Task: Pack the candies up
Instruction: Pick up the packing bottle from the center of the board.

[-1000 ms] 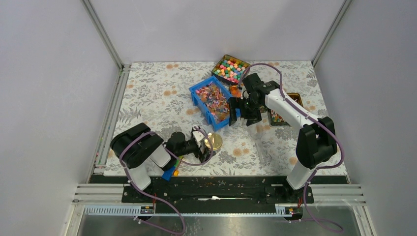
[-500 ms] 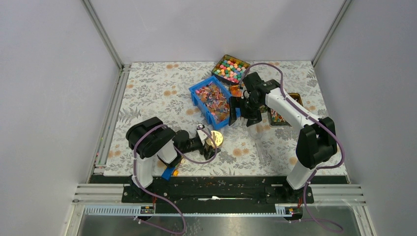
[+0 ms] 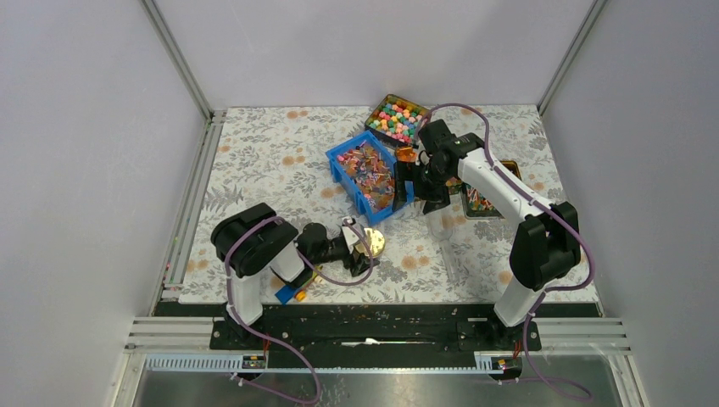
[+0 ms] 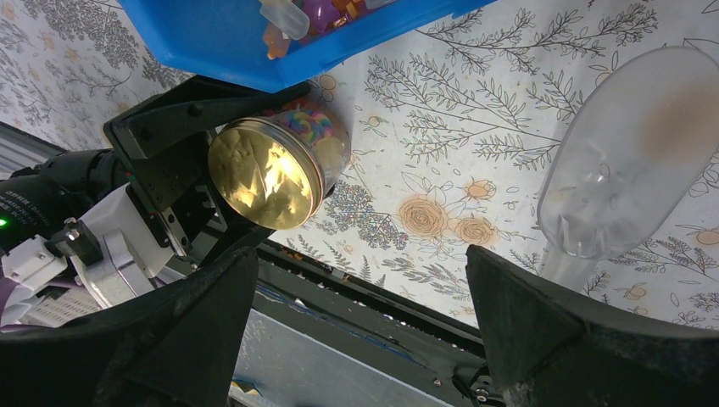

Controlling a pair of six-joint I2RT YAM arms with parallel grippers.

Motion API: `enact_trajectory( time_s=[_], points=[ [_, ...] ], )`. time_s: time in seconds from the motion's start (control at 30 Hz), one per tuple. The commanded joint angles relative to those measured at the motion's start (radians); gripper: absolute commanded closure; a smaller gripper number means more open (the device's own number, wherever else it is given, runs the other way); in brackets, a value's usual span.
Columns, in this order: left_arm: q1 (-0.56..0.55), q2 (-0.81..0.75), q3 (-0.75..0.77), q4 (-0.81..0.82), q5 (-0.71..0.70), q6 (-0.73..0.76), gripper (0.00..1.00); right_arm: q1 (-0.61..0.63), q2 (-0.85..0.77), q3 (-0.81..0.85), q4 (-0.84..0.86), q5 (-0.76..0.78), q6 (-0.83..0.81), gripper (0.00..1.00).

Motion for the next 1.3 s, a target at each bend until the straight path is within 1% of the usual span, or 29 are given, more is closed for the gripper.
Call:
enact_trajectory(
  time_s=[0.0, 0.07, 0.33, 0.5, 0.63, 0.7, 0.8, 0.87, 1.03, 1.17, 1.27],
  points=[
    [-0.003, -0.104, -0.024, -0.101, 0.044, 0.071, 0.37, -0.006, -0.018, 0.046, -0.023, -0.016, 0.007, 0.00],
    [-0.004, -0.165, -0.025, -0.167, 0.038, 0.090, 0.37, -0.005, -0.028, 0.049, -0.024, -0.015, 0.007, 0.00],
    [-0.004, -0.464, 0.036, -0.532, 0.023, 0.175, 0.37, -0.005, -0.092, 0.088, -0.020, -0.018, -0.037, 0.00],
    [-0.004, -0.649, 0.113, -0.814, 0.006, 0.214, 0.38, -0.005, -0.127, 0.157, -0.021, 0.010, -0.052, 0.00],
    [-0.003, -0.757, 0.199, -1.027, 0.014, 0.231, 0.39, -0.006, -0.126, 0.248, -0.018, -0.030, -0.080, 0.00],
    [-0.003, -0.804, 0.240, -1.114, 0.019, 0.233, 0.39, -0.006, -0.134, 0.270, 0.012, -0.072, -0.104, 0.00],
    [-0.002, -0.850, 0.314, -1.233, 0.026, 0.236, 0.40, -0.007, -0.178, 0.244, 0.113, -0.113, -0.137, 0.00],
    [0.001, -0.867, 0.371, -1.304, 0.040, 0.244, 0.40, -0.006, -0.220, 0.204, 0.198, -0.142, -0.181, 0.00],
    [0.024, -0.889, 0.471, -1.426, 0.105, 0.261, 0.41, -0.007, -0.349, 0.033, 0.410, -0.287, -0.413, 0.00],
    [0.051, -0.892, 0.520, -1.471, 0.177, 0.291, 0.41, -0.006, -0.402, -0.017, 0.442, -0.417, -0.593, 0.00],
    [0.073, -0.894, 0.540, -1.484, 0.238, 0.308, 0.41, -0.006, -0.421, -0.021, 0.441, -0.530, -0.688, 0.01]
  ],
)
